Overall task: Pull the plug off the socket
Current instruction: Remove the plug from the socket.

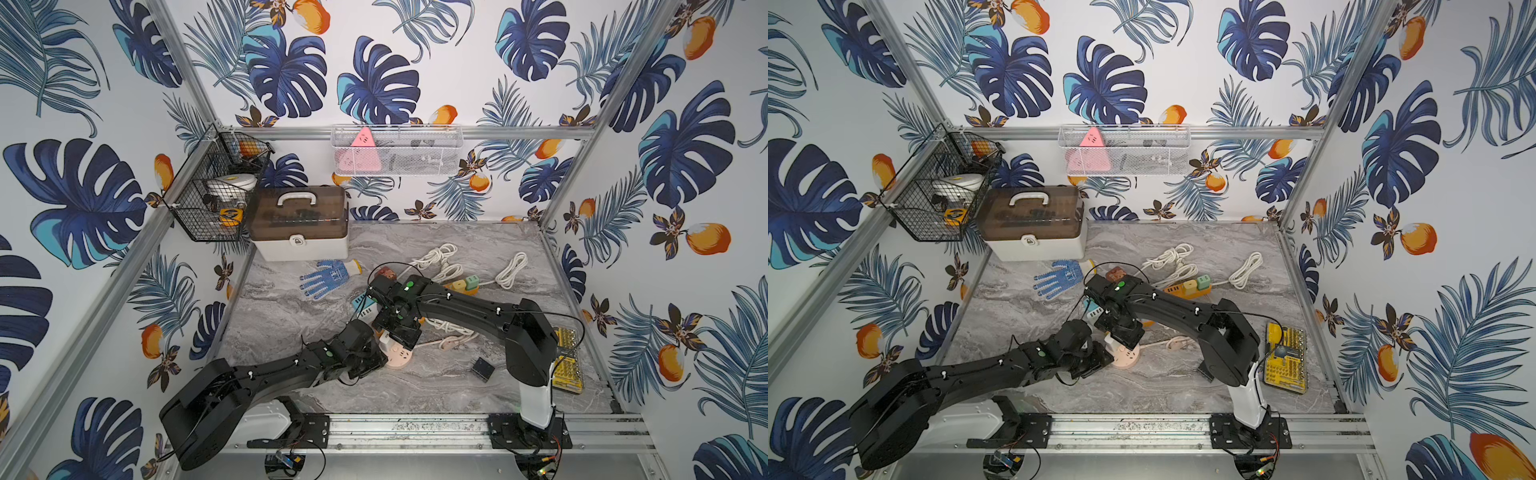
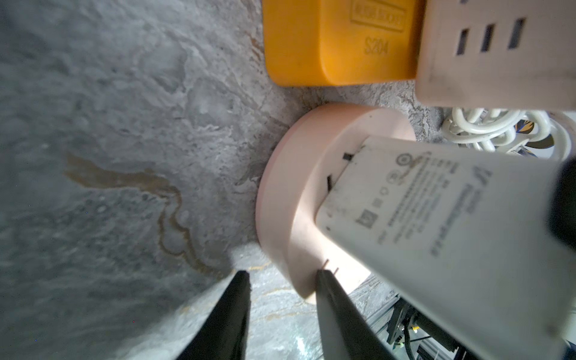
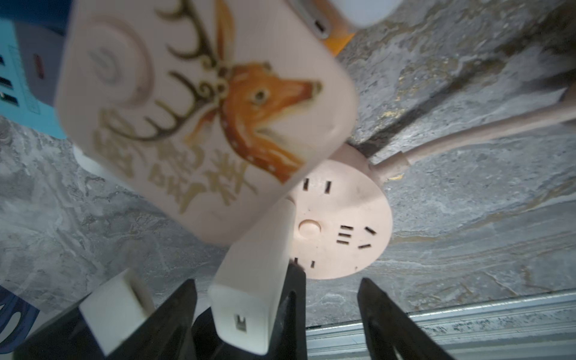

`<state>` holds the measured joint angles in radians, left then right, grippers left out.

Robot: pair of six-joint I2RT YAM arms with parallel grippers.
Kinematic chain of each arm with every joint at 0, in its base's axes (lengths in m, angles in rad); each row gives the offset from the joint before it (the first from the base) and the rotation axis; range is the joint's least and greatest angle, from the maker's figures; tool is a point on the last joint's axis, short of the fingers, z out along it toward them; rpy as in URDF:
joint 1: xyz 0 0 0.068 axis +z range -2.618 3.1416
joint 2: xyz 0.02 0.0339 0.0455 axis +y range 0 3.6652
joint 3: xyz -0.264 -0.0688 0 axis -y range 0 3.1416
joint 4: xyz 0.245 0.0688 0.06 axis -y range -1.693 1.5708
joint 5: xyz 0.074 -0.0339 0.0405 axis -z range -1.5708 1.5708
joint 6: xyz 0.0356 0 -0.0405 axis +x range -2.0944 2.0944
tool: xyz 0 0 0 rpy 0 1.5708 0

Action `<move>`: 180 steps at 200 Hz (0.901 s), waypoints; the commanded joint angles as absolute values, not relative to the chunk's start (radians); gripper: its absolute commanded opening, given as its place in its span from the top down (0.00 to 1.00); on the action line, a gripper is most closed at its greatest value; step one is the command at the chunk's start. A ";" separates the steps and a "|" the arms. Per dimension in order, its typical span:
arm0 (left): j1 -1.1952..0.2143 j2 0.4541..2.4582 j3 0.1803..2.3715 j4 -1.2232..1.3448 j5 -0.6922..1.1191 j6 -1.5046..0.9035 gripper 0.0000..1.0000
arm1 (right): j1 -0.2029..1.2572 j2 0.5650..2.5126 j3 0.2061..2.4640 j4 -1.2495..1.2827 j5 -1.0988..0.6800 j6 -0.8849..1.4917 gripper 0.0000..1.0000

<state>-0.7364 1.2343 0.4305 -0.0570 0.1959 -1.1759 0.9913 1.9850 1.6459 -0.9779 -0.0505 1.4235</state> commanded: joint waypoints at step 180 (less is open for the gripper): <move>-0.736 1.236 0.430 -0.111 0.172 -1.156 0.48 | 1.002 2.045 1.662 -1.028 -0.116 1.518 1.00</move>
<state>-0.7364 1.2335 0.4316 -0.0700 0.1959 -1.1751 1.0012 2.0693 1.6672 -0.9905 -0.0360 1.4662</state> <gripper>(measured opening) 0.487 0.296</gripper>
